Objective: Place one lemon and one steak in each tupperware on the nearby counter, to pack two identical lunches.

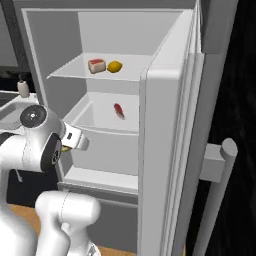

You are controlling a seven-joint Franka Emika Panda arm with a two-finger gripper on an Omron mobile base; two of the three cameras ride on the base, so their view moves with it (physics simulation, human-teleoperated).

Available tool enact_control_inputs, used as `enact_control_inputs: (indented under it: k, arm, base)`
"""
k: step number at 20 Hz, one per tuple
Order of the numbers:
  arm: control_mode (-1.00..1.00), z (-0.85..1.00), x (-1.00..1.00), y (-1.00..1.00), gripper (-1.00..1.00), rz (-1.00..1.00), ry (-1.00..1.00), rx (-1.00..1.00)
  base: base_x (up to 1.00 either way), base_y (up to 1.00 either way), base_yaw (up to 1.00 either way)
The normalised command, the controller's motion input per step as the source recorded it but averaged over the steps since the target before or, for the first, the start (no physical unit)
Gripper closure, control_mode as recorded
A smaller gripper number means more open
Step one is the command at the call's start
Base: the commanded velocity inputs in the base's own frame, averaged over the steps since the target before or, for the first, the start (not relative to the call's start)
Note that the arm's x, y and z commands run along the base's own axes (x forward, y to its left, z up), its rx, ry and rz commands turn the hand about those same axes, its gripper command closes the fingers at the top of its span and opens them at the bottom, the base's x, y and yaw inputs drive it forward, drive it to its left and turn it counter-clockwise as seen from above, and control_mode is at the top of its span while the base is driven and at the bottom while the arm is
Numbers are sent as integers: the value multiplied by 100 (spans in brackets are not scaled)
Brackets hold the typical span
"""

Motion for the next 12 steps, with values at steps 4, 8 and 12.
enact_control_inputs:
  k: [4, 8, 12]
  arm:
    - [100, 0, 0, 0, 100, 0, 0, 0]
    - [100, 0, 0, 0, 100, 0, 0, 0]
    - [100, 0, 0, 0, 100, 0, 0, 0]
  base:
    - [-62, 97, 1]
    - [11, 100, 0]
    - [67, 100, 0]
